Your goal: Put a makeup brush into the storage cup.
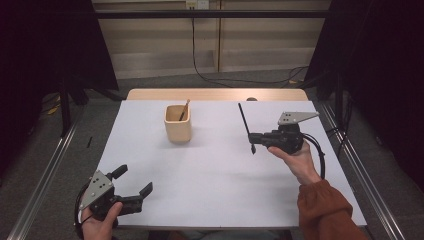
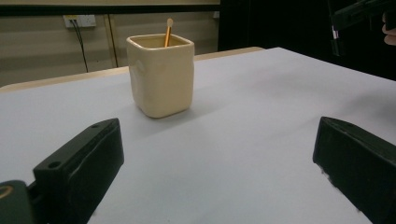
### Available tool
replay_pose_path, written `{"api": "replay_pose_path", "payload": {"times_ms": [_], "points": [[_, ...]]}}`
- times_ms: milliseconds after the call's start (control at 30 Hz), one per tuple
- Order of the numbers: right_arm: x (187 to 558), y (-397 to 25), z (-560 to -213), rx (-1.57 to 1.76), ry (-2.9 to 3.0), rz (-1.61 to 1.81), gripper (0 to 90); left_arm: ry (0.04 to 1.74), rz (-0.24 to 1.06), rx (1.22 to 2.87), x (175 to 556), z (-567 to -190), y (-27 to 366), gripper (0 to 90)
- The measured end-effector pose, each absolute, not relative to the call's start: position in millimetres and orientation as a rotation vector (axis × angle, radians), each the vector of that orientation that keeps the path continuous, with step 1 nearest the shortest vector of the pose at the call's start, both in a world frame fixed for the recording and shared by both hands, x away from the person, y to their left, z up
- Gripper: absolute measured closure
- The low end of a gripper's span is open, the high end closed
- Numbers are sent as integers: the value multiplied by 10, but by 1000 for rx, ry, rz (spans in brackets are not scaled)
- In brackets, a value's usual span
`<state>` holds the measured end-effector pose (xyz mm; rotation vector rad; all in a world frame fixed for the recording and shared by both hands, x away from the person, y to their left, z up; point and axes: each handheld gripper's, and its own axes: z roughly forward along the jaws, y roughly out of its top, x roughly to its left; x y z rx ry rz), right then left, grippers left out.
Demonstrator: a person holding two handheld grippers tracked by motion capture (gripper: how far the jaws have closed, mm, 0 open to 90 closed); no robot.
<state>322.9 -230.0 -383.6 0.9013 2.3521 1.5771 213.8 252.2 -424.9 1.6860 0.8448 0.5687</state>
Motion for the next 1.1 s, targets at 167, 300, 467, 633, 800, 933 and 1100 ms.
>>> {"api": "replay_pose_path", "payload": {"times_ms": [167, 300, 467, 633, 800, 933, 1100], "points": [[3179, -2201, -3833, 863, 2399, 1566, 863, 848, 572, 1679, 2135, -4246, 2526, 18], [3140, -2121, -3831, 830, 2433, 1564, 863, 851, 572, 1677, 2132, -4243, 2535, 18], [3097, -2048, -3791, 792, 2460, 1567, 863, 851, 575, 1678, 2134, -4242, 2538, 18], [3068, -2012, -3799, 774, 2493, 1555, 863, 860, 581, 1677, 2139, -4245, 2539, 18], [3050, -1914, -3804, 743, 2525, 1555, 863, 863, 585, 1676, 2134, -4246, 2538, 18], [3032, -1850, -3780, 717, 2551, 1551, 863, 868, 584, 1674, 2134, -4247, 2543, 18], [3041, -1775, -3769, 687, 2593, 1516, 863, 868, 583, 1670, 2136, -4247, 2544, 18]]}}
